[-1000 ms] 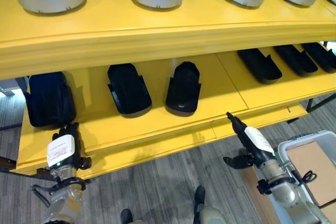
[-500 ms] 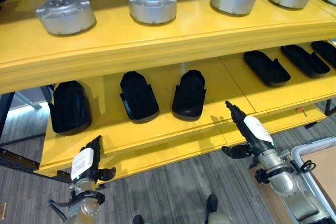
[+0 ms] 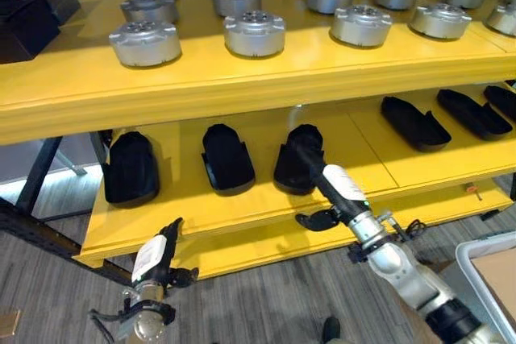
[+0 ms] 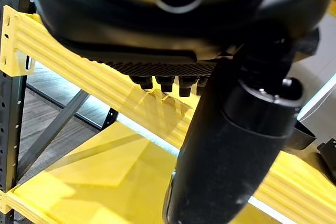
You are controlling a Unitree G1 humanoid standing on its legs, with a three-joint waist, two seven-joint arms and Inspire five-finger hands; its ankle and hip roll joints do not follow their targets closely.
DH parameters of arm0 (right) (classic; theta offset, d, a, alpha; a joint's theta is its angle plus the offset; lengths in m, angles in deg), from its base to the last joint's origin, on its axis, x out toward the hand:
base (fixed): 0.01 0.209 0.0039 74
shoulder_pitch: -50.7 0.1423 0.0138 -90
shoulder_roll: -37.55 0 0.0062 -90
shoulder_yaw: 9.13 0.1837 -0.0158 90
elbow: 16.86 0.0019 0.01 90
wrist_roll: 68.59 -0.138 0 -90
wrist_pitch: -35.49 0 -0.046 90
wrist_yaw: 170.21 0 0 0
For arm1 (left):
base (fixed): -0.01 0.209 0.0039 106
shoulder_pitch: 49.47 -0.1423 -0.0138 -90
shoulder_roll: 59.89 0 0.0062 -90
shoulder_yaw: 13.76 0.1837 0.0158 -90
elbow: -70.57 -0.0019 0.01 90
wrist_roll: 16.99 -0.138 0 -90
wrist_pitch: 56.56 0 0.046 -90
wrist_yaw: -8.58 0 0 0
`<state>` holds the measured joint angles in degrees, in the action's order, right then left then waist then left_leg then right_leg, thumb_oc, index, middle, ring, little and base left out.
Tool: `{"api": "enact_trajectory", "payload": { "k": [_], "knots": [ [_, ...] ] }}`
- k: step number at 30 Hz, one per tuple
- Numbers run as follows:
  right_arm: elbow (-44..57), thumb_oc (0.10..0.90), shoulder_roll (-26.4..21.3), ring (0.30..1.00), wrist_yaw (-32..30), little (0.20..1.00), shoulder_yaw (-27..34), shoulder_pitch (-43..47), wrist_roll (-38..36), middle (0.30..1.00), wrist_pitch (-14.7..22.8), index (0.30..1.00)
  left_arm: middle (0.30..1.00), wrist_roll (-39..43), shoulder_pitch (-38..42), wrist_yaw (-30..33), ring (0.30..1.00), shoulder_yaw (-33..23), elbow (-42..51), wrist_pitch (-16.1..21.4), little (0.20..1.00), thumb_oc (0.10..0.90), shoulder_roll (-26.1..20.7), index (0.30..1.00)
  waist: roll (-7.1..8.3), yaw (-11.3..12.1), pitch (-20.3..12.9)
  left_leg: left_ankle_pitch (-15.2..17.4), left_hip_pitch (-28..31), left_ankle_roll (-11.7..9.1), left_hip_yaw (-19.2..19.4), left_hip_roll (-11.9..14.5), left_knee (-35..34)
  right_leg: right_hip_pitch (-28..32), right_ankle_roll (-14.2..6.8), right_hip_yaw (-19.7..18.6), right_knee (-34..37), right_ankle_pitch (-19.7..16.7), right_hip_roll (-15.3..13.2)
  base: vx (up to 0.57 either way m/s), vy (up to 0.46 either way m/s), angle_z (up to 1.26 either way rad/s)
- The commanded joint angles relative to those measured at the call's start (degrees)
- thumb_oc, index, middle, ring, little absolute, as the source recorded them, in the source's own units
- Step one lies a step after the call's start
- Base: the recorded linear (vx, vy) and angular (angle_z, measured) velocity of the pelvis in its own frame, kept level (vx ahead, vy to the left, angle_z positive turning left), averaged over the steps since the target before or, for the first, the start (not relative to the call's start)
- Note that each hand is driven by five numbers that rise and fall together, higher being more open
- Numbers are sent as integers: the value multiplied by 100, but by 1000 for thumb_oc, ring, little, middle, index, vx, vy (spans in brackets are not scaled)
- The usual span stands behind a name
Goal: Move parts from the plastic box to the shelf.
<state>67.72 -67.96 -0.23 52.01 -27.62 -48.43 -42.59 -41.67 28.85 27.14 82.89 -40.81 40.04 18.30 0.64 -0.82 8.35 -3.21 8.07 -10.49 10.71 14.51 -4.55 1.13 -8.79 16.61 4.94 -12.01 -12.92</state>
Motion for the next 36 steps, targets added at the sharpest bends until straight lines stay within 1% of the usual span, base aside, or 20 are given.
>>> {"api": "enact_trajectory", "payload": {
  "k": [1, 3, 6, 10, 16, 18, 19, 23, 26, 29, 36],
  "knots": [
    [295, 900, 186, 1000, -268, 1000, 198, 738, -22, 1000, 203, 1000, 1000, 118, 333, 147, 1000, -17, 40, 165, 1000, 900, -243, 1000, 241, 24, 182, 218, 33, 344, -142, -178, -18, 472, -238, 271, -572, 741, -433, -3, 13, 8],
    [165, 900, 266, 1000, -254, 1000, 83, 799, 13, 1000, 179, 1000, 1000, 101, 357, 172, 1000, 22, -29, 142, 1000, 900, -222, 1000, 240, 32, 205, 221, 35, 348, -146, -190, -17, 477, -243, 277, -568, 733, -449, 0, 0, 0],
    [43, 900, 330, 1000, -247, 1000, 15, 849, 28, 1000, 148, 1000, 1000, 58, 316, 159, 1000, 30, 71, 140, 1000, 900, -250, 1000, 236, 48, 244, 225, 33, 359, -149, -209, -12, 478, -247, 278, -569, 727, -463, 0, 0, 0],
    [-172, 900, 433, 1000, -254, 1000, -80, 878, 36, 1000, 109, 1000, 1000, 26, 341, 207, 1000, 62, -62, 117, 1000, 900, -250, 1000, 234, 68, 293, 230, 22, 365, -151, -226, -3, 483, -257, 295, -564, 718, -485, 0, 0, 0],
    [-466, 900, 540, 1000, -253, 1000, -195, 851, 96, 1000, 57, 1000, 1000, 47, 327, 208, 1000, 85, -24, 124, 1000, 900, -253, 1000, 233, 101, 359, 230, -8, 381, -176, -255, 4, 479, -267, 321, -559, 697, -518, 0, 0, 0],
    [-536, 900, 562, 1000, -227, 1000, -236, 845, 126, 1000, 39, 1000, 1000, 37, 313, 209, 1000, 107, -54, 122, 1000, 900, -257, 1000, 231, 108, 386, 230, -13, 384, -184, -258, 8, 481, -269, 323, -558, 695, -526, -3, 12, 5],
    [-662, 900, 605, 1000, -223, 1000, -283, 858, 155, 1000, 33, 1000, 1000, 21, 346, 237, 1000, 153, -247, 112, 1000, 900, -239, 1000, 233, 116, 403, 224, -21, 385, -190, -264, 10, 477, -272, 327, -561, 692, -533, -7, 15, 11],
    [-895, 900, 670, 1000, -225, 1000, -397, 952, 239, 1000, -2, 1000, 1000, 13, 361, 225, 1000, 196, -248, 111, 1000, 900, -253, 1000, 217, 142, 442, 226, -44, 392, -213, -279, 14, 458, -274, 331, -569, 683, -543, -2, 6, 8],
    [-1060, 900, 762, 1000, -233, 1000, -479, 1078, 237, 1000, -22, 1000, 1000, 5, 382, 206, 1000, 248, -143, 133, 1000, 900, -277, 1000, 206, 177, 486, 217, -75, 396, -236, -286, 17, 448, -274, 358, -583, 683, -547, 0, 0, 0],
    [-1158, 900, 820, 1000, -252, 1000, -578, 1284, 292, 1000, -32, 1000, 1000, 4, 438, 222, 1000, 316, -263, 130, 1000, 900, -280, 1000, 214, 209, 533, 201, -110, 400, -255, -290, 22, 419, -279, 380, -604, 678, -555, 0, 0, 0],
    [-1284, 900, 916, 1000, -316, 1000, -720, 1627, 390, 1000, -67, 1000, 1000, 5, 461, 198, 1000, 385, -62, 142, 1000, 900, -369, 1000, 227, 297, 640, 174, -225, 417, -325, -305, 48, 363, -281, 404, -635, 674, -563, -3, 6, 3]
  ]
}}
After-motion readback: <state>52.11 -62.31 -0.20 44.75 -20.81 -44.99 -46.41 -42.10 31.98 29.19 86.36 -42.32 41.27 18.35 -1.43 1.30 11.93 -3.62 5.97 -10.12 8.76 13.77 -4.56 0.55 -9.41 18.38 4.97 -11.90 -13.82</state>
